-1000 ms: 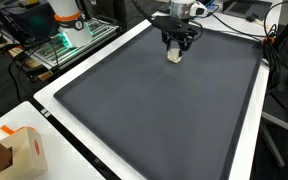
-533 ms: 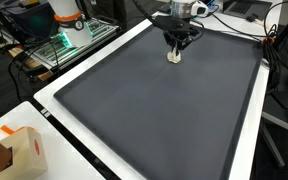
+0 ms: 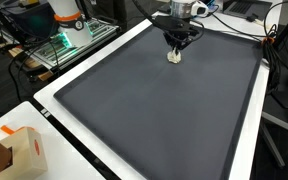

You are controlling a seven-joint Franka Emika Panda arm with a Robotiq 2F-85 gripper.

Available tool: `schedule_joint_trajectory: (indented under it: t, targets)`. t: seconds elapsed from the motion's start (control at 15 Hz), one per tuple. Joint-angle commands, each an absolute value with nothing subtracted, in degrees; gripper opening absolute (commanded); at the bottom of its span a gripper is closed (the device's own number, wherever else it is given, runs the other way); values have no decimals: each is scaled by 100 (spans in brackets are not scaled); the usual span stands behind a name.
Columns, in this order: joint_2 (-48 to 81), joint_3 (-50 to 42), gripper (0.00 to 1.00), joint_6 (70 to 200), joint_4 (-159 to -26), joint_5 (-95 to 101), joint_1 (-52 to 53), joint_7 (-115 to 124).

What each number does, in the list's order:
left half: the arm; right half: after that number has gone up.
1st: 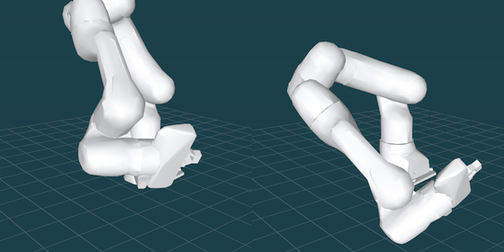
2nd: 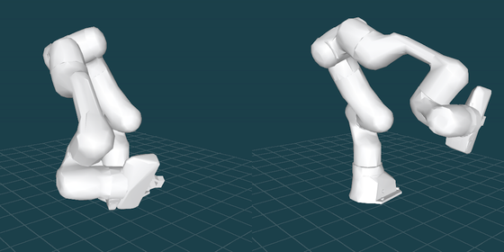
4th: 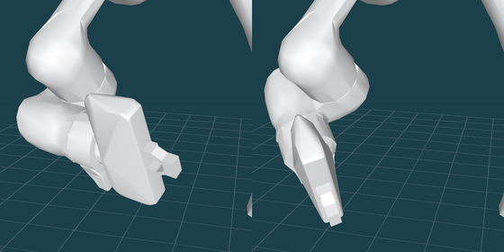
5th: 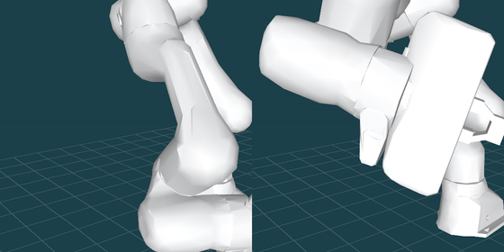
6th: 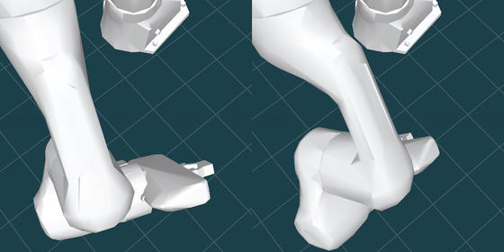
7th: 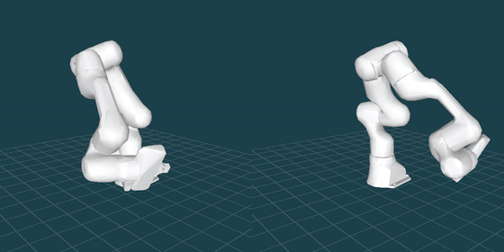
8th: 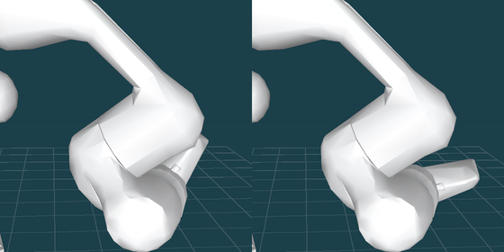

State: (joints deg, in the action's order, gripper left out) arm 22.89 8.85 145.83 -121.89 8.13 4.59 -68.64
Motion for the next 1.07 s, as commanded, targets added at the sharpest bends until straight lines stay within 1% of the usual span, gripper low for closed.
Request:
schedule_joint_trajectory:
  t: [0.0,0.13,0.2,0.27,0.33,0.53,0.8,0.87,1.0]
  targets:
    - [2353,930,3,14634,-12204,894,377,-6834]
    - [2352,901,3,14614,-12197,948,406,-6792]
    - [2353,906,37,14625,-12197,929,403,-6776]
    - [2357,918,38,14611,-12189,911,394,-6799]
    - [2359,915,44,14613,-12189,913,394,-6792]
    - [2361,901,67,14613,-12184,930,402,-6766]
    - [2363,880,96,14604,-12163,959,424,-6721]
    - [2364,880,99,14606,-12159,956,424,-6714]
    - [2357,865,100,14592,-12148,971,450,-6646]
